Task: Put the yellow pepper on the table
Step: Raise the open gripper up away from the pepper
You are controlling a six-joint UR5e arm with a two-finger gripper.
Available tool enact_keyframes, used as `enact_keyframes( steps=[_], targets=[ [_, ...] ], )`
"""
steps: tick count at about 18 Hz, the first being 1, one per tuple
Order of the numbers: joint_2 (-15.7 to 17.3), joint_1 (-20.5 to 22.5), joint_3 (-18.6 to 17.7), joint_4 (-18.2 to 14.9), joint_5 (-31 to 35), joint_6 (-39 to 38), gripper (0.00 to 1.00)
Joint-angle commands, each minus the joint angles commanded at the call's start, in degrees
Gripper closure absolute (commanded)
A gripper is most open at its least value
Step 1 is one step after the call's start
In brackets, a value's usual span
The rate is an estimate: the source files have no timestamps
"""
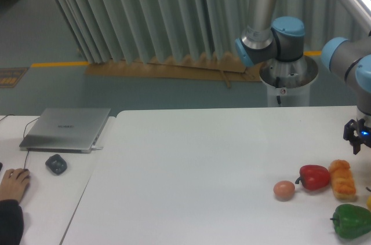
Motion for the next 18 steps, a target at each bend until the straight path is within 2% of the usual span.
enact_keyframes(
  steps=[4, 9, 11, 15, 18],
  targets=[
    [1.8, 0.4, 0.4, -4.4, -0.4, 0.6, 0.0],
    [6.0, -1.2, 0.3, -13.5, -5.7, 0.6, 0.0],
    [8.7, -1.8, 0.0, -18.9, -8.6, 0.5, 0.0],
    [11.8, -2.9, -1.4, -23.1, -11.9, -0.2, 0.0],
    [12.6, -4.4, -2.5, -23.2, -12.0, -1.3, 0.0]
  ],
)
